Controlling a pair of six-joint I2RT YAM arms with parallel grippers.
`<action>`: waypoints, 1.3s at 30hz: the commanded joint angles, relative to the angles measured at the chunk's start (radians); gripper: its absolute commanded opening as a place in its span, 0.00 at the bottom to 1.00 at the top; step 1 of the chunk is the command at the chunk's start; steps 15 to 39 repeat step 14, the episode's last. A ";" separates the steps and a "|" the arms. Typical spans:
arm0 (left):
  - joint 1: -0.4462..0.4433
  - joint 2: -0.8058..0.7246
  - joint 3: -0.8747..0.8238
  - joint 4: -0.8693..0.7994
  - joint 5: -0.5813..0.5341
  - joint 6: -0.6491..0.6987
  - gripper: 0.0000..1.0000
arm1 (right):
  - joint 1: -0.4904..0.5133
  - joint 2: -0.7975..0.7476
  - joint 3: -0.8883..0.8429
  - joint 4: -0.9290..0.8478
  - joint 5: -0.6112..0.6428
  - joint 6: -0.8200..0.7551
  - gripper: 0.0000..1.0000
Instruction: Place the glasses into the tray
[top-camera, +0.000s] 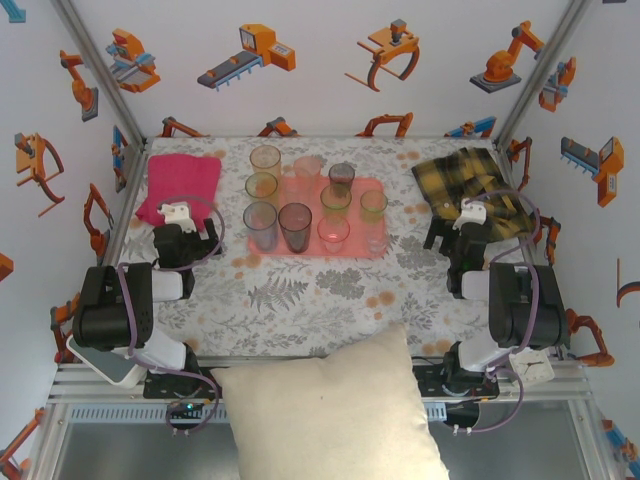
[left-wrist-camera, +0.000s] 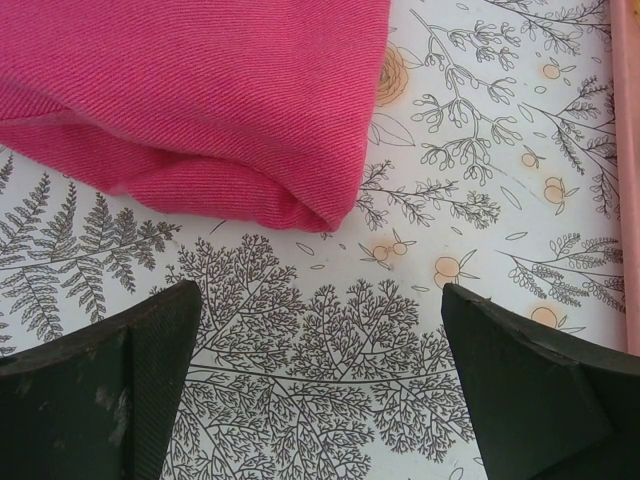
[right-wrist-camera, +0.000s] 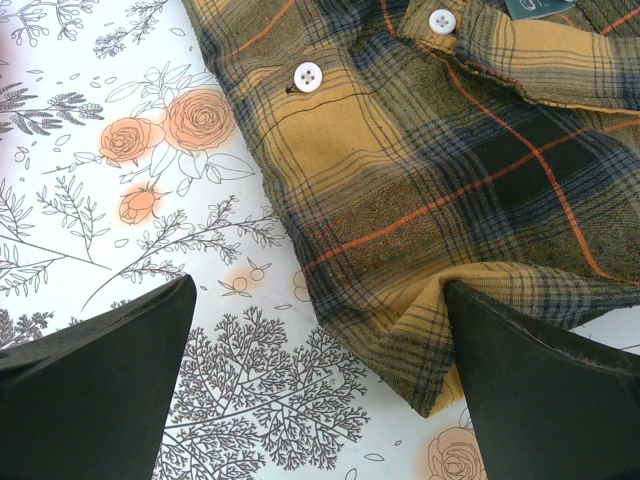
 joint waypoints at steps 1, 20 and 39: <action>-0.007 -0.010 0.024 -0.006 -0.012 0.020 0.97 | 0.005 0.000 0.001 0.012 -0.016 -0.017 0.99; -0.013 -0.010 0.025 -0.008 -0.022 0.022 0.97 | 0.005 0.000 0.004 0.009 -0.016 -0.014 0.99; -0.013 -0.010 0.025 -0.008 -0.022 0.022 0.97 | 0.005 0.000 0.004 0.009 -0.016 -0.014 0.99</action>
